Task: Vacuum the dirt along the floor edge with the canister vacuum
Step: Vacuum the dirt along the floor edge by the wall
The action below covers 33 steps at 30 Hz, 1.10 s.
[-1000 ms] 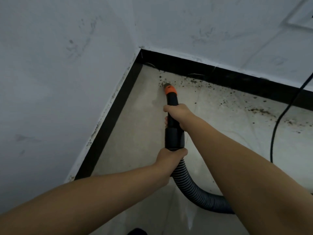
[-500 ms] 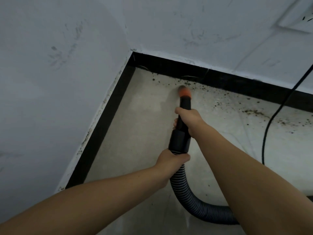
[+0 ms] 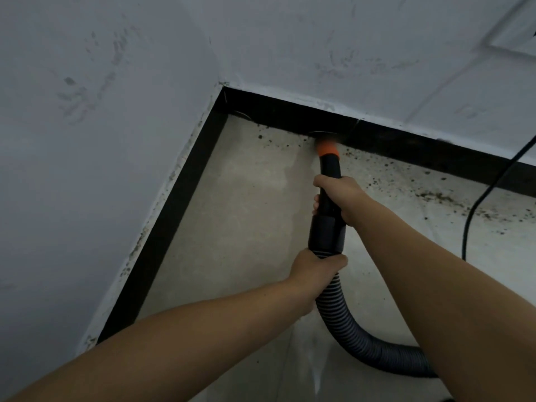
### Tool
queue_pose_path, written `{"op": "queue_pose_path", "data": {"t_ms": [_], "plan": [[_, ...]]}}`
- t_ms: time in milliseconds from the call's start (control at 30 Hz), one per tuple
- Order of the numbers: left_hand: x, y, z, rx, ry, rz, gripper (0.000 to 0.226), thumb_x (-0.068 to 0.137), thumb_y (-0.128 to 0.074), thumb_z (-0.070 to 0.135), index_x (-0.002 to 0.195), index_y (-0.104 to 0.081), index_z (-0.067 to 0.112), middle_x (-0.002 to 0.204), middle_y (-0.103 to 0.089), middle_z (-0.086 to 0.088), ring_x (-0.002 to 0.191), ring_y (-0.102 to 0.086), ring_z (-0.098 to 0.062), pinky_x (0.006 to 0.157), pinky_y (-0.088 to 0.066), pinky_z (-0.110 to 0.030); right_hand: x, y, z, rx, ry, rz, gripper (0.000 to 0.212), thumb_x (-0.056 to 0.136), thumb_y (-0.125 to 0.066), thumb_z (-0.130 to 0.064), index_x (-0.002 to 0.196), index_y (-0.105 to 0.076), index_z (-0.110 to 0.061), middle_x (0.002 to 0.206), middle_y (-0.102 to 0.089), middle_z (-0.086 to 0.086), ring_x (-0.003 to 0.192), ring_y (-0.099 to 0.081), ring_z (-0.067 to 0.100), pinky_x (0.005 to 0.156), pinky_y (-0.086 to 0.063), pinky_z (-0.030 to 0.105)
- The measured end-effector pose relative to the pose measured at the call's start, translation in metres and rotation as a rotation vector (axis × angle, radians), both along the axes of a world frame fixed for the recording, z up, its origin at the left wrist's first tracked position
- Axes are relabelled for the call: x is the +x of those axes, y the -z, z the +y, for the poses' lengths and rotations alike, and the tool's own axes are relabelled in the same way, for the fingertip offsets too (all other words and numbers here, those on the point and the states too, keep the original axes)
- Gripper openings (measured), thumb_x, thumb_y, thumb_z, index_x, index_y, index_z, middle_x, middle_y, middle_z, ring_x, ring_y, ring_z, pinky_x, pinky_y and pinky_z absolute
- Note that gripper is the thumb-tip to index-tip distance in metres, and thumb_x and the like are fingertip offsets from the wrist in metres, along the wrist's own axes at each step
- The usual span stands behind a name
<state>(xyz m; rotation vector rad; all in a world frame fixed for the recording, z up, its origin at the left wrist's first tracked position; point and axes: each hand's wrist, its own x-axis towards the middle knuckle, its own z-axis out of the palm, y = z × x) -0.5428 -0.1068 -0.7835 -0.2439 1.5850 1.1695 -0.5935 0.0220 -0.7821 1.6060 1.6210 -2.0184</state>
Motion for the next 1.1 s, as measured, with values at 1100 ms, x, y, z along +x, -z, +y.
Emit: {"op": "queue_pose_path", "data": {"t_ms": [1100], "plan": [[0.017,0.002,-0.023,-0.007,-0.129,-0.069,0.02,0.085,-0.067,0.021,0.101,-0.055,0.019,0.084,-0.057,0.003,0.079,-0.057,-0.015,0.075,-0.047,-0.029,-0.006,-0.005,-0.038,0.008,-0.276,-0.009,0.013,0.09,-0.059,-0.009,0.094,-0.048,-0.005,0.061,-0.052,0.012,0.046,-0.051,0.022,0.047,-0.05,0.031]]}}
